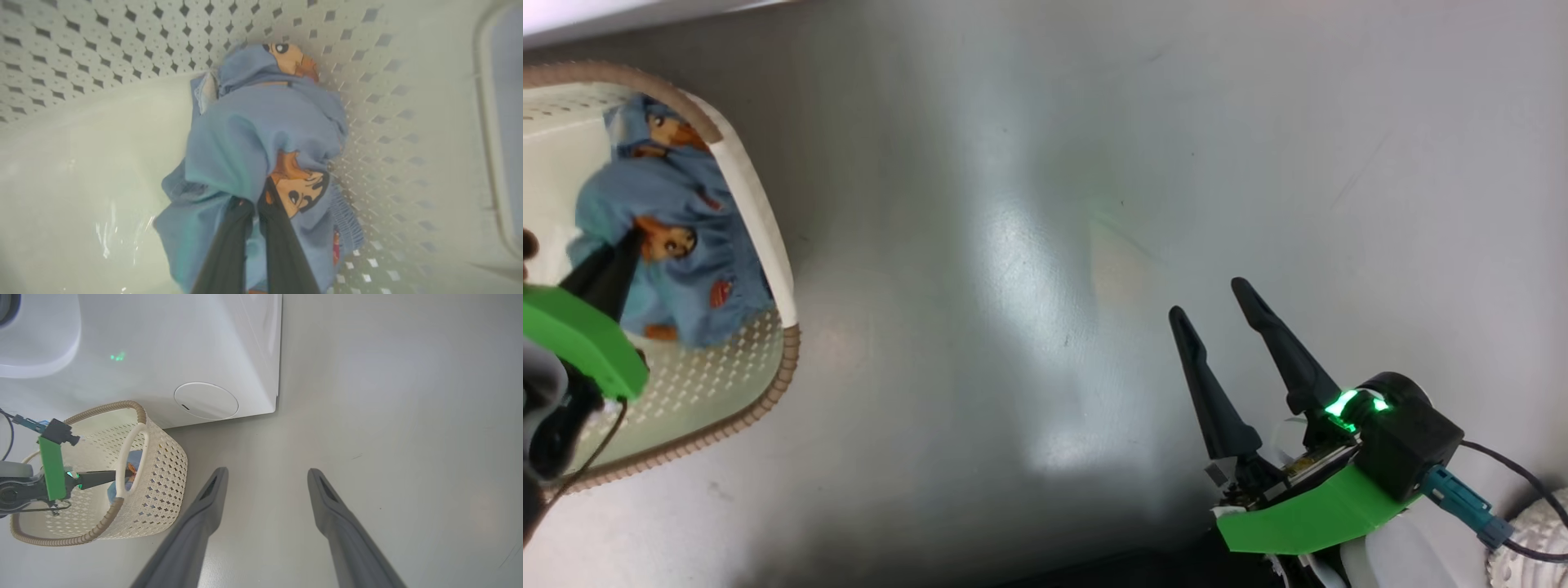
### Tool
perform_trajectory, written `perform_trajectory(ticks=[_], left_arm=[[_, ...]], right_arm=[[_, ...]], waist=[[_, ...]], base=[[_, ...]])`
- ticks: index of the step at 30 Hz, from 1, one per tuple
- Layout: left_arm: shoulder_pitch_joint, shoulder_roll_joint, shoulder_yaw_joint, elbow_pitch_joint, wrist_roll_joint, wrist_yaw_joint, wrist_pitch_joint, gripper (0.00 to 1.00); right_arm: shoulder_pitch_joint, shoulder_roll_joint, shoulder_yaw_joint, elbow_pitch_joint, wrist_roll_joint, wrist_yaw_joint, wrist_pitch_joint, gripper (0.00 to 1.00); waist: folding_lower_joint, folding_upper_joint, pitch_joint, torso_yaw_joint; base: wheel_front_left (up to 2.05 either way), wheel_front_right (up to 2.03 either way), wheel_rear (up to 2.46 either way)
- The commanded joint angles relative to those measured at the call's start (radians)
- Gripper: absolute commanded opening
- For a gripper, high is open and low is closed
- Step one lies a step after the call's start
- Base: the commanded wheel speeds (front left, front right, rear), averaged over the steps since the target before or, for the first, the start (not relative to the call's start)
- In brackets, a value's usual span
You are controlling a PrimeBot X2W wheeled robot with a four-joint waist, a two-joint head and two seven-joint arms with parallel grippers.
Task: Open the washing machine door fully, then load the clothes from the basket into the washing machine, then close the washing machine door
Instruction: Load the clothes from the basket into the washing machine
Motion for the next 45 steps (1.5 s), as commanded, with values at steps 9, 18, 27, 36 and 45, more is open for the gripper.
perform_trajectory(ticks=[9,18,27,36,45], left_arm=[[0.121,0.044,0.248,-0.110,0.077,-0.002,-0.007,0.00],[0.325,-0.025,0.520,-0.229,0.154,-0.002,-0.007,0.00],[0.479,-0.094,0.722,-0.366,0.229,-0.002,-0.007,0.00],[0.582,-0.155,0.891,-0.497,0.320,-0.002,-0.007,0.00],[0.673,-0.224,1.020,-0.588,0.432,-0.002,-0.007,0.00]], right_arm=[[0.007,0.000,0.003,0.004,0.007,0.002,-0.005,1.00],[0.008,0.000,-0.014,0.057,-0.007,0.002,-0.005,1.00],[0.025,0.000,-0.030,0.105,-0.011,0.002,-0.005,1.00],[0.039,0.000,-0.033,0.129,-0.022,0.002,-0.005,1.00],[0.062,0.000,-0.035,0.156,-0.023,0.002,-0.005,1.00]], waist=[[0.0000,0.0000,-0.100,0.042],[0.0000,0.0000,-0.244,0.094],[0.0000,0.0000,-0.367,0.130],[0.0000,0.0000,-0.472,0.141],[0.0000,0.0000,-0.597,0.144]], base=[[0.00,0.00,0.00],[0.00,0.00,0.00],[0.00,0.00,0.00],[0.00,0.00,0.00],[0.00,0.00,0.00]])
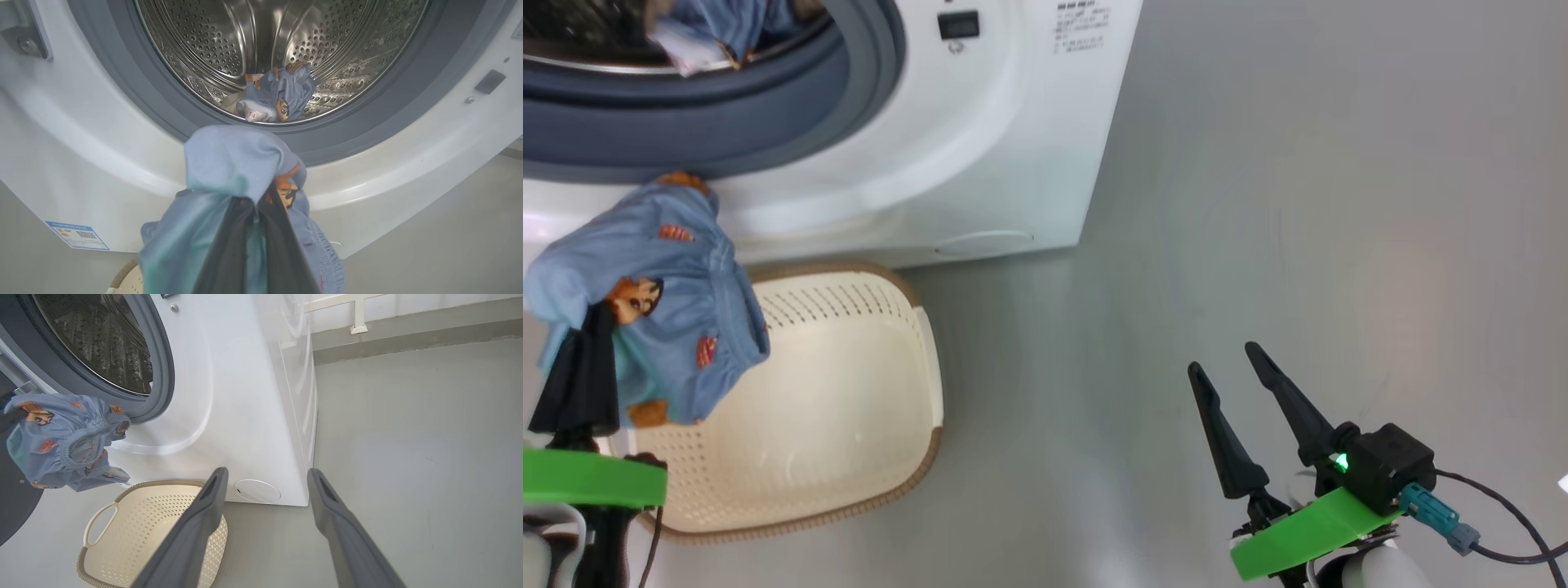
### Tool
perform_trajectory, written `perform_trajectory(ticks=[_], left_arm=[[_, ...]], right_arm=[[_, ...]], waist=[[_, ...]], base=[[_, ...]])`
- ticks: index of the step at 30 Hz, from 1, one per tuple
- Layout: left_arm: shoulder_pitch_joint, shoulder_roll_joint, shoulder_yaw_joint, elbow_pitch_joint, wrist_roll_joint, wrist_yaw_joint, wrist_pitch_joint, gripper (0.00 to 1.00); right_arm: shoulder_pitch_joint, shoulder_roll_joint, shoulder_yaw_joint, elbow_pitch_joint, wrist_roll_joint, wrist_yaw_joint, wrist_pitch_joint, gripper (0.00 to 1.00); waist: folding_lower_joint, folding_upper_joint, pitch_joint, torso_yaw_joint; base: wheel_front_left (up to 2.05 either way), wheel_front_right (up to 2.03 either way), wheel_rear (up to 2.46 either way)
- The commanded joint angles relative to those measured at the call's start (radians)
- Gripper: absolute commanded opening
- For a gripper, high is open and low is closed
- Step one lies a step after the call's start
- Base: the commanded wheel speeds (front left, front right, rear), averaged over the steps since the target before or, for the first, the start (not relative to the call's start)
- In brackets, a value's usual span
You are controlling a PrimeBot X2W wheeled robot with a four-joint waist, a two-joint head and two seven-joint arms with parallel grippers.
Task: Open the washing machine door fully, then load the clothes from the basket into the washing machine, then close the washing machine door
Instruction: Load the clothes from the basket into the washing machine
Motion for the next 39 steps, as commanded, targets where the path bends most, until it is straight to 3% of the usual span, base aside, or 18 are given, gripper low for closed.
perform_trajectory(ticks=[1,12,26,39], left_arm=[[0.017,0.024,0.059,-0.040,0.024,-0.002,-0.006,0.00],[0.125,-0.066,0.178,-0.124,0.178,-0.002,-0.006,0.00],[0.301,-0.201,0.240,-0.200,0.362,-0.002,-0.006,0.00],[0.400,-0.275,0.269,-0.259,0.447,-0.002,-0.006,0.00]], right_arm=[[0.022,0.002,0.022,-0.014,-0.005,0.002,-0.005,1.00],[0.063,0.002,0.017,0.004,-0.010,0.002,-0.005,1.00],[0.143,0.002,-0.028,-0.001,-0.034,0.002,-0.005,1.00],[0.191,0.002,-0.046,0.003,-0.025,0.002,-0.005,1.00]], waist=[[0.0000,0.0000,-0.073,0.006],[0.0000,0.0000,-0.220,0.011],[0.0000,0.0000,-0.400,0.012],[0.0000,0.0000,-0.458,0.016]], base=[[0.00,0.00,0.00],[0.00,0.00,0.00],[0.00,0.00,0.00],[0.00,0.00,0.00]])
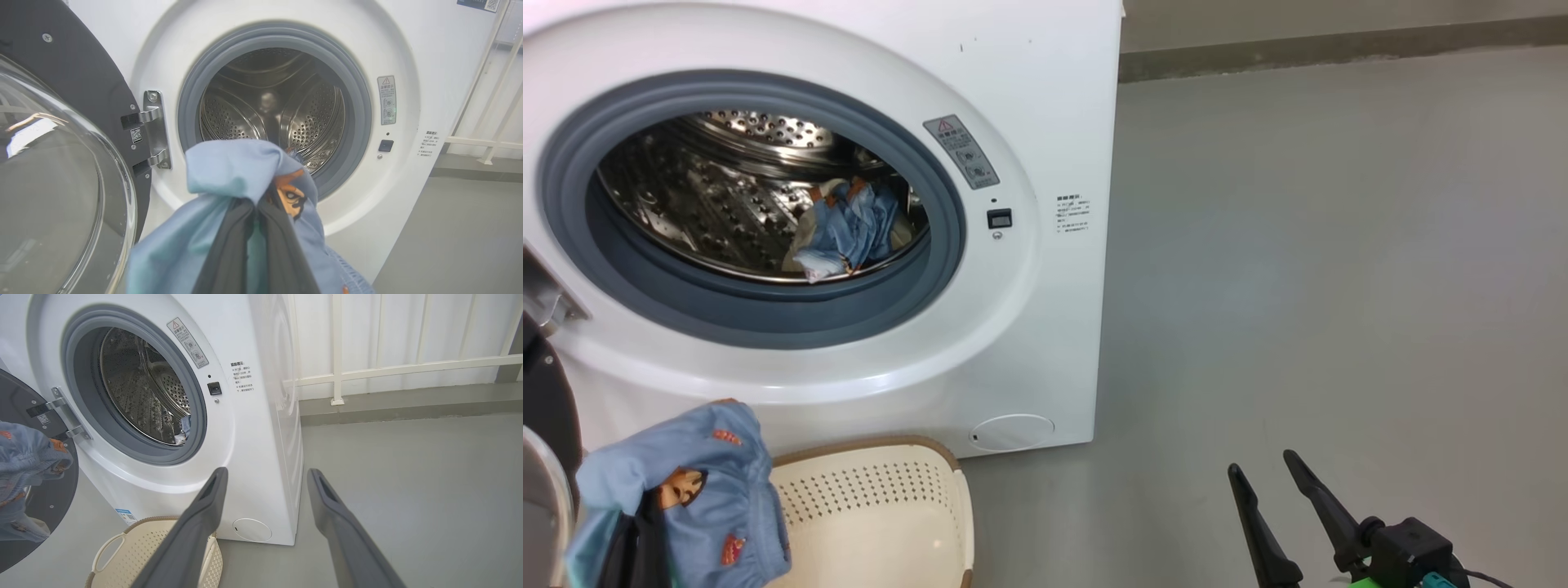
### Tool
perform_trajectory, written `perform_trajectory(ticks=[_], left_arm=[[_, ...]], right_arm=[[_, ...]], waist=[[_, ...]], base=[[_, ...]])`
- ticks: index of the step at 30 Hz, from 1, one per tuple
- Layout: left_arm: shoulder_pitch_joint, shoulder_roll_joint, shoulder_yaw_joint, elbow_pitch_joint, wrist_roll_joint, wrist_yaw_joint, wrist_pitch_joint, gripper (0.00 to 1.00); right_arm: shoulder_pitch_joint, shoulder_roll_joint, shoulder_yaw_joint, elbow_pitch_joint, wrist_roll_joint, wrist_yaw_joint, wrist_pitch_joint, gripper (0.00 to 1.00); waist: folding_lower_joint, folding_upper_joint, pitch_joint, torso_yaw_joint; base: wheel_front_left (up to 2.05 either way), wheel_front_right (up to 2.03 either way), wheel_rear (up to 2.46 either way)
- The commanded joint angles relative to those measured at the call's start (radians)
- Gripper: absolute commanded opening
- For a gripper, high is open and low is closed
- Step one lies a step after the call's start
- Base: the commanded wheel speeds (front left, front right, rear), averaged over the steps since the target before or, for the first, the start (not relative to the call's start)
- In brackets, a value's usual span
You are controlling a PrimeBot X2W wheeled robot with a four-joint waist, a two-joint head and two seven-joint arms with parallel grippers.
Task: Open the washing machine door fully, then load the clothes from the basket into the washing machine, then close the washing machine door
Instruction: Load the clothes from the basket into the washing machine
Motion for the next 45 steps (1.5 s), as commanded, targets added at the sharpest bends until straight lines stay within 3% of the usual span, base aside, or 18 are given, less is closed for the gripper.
perform_trajectory(ticks=[1,27,45], left_arm=[[-0.017,0.007,0.041,-0.036,0.017,-0.002,-0.006,0.00],[-0.036,-0.004,0.052,-0.038,0.023,-0.002,-0.006,0.00],[-0.180,0.097,0.061,-0.001,-0.053,-0.002,-0.006,0.00]], right_arm=[[-0.001,0.000,0.018,-0.026,-0.006,0.002,-0.005,1.00],[-0.008,0.000,0.017,-0.032,-0.003,0.002,-0.005,1.00],[-0.048,0.000,0.031,-0.073,-0.006,0.002,-0.005,1.00]], waist=[[-0.0001,0.0000,-0.004,0.002],[-0.0001,0.0000,0.029,0.005],[-0.0001,0.0000,0.193,-0.043]], base=[[0.00,0.00,0.00],[0.00,0.00,0.00],[0.00,0.00,0.00]])
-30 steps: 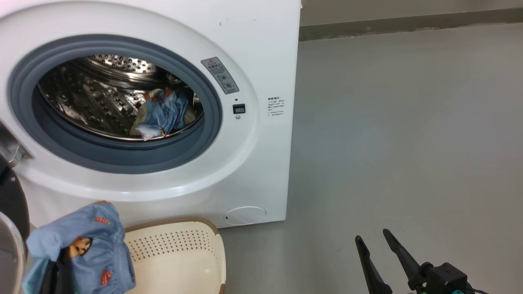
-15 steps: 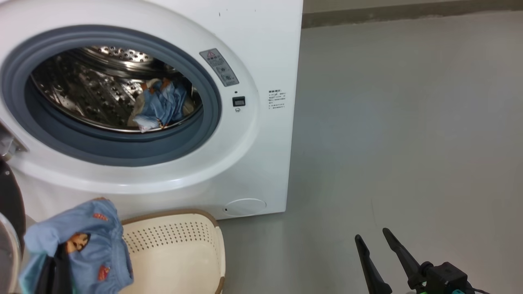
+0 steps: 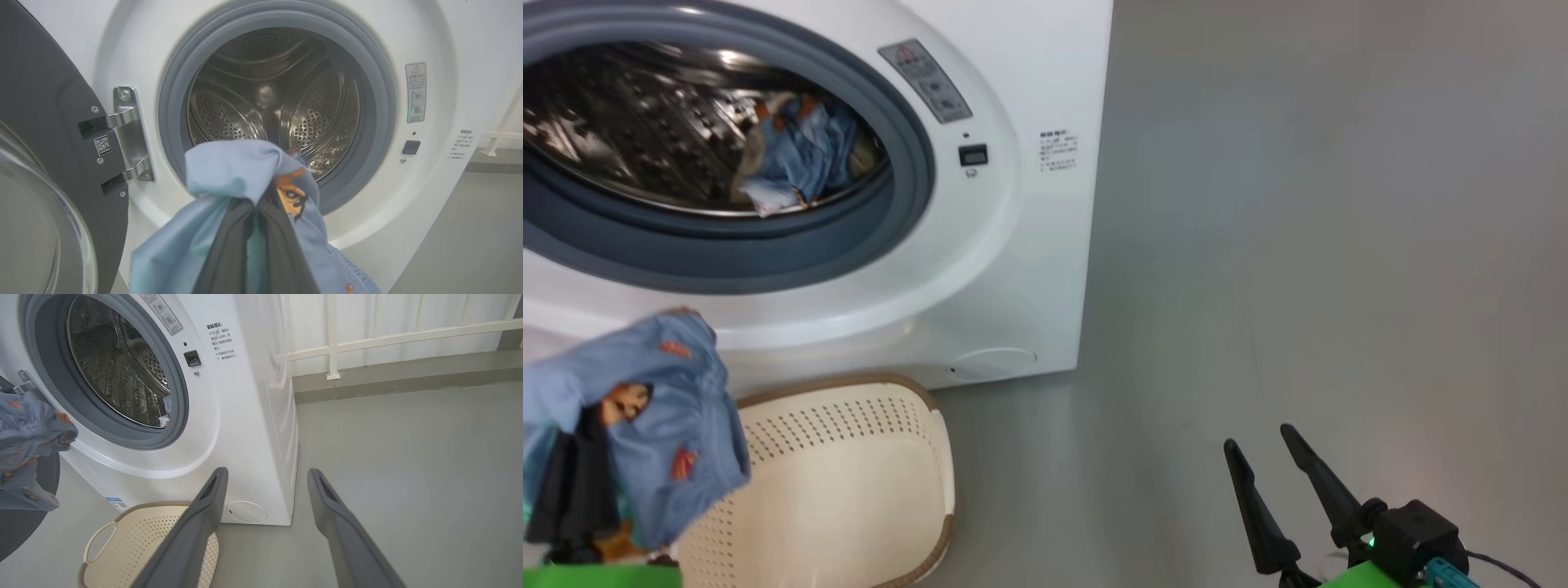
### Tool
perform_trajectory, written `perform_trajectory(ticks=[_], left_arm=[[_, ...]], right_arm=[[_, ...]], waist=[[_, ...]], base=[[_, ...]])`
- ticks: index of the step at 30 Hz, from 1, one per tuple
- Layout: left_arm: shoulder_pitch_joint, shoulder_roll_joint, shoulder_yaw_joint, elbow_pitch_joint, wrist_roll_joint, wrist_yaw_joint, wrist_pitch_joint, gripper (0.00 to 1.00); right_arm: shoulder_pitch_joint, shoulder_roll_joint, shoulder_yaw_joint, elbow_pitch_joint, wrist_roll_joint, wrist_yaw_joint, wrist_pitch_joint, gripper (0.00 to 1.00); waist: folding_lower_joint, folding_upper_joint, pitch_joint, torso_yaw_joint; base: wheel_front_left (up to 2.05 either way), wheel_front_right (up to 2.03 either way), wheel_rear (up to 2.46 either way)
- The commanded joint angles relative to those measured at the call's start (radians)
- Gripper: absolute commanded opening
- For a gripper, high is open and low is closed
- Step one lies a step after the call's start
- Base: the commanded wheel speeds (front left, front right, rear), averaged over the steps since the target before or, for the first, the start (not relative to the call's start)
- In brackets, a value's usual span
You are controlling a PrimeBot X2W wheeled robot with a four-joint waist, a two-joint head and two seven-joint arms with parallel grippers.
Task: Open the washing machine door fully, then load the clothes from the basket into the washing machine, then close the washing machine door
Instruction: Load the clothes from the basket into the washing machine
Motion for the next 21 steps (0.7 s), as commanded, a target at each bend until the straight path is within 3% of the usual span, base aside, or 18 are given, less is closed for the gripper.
perform_trajectory(ticks=[1,21], left_arm=[[-0.056,0.040,0.038,-0.013,-0.013,-0.002,-0.006,0.00],[-0.353,0.249,-0.058,0.118,-0.097,-0.002,-0.006,0.00]], right_arm=[[-0.032,-0.002,0.022,-0.033,-0.007,0.002,-0.005,1.00],[-0.066,-0.002,0.069,-0.081,0.007,0.002,-0.005,1.00]], waist=[[-0.0001,0.0000,0.050,-0.022],[-0.0001,0.0000,0.226,-0.131]], base=[[0.00,0.00,0.00],[0.00,0.00,0.00]])
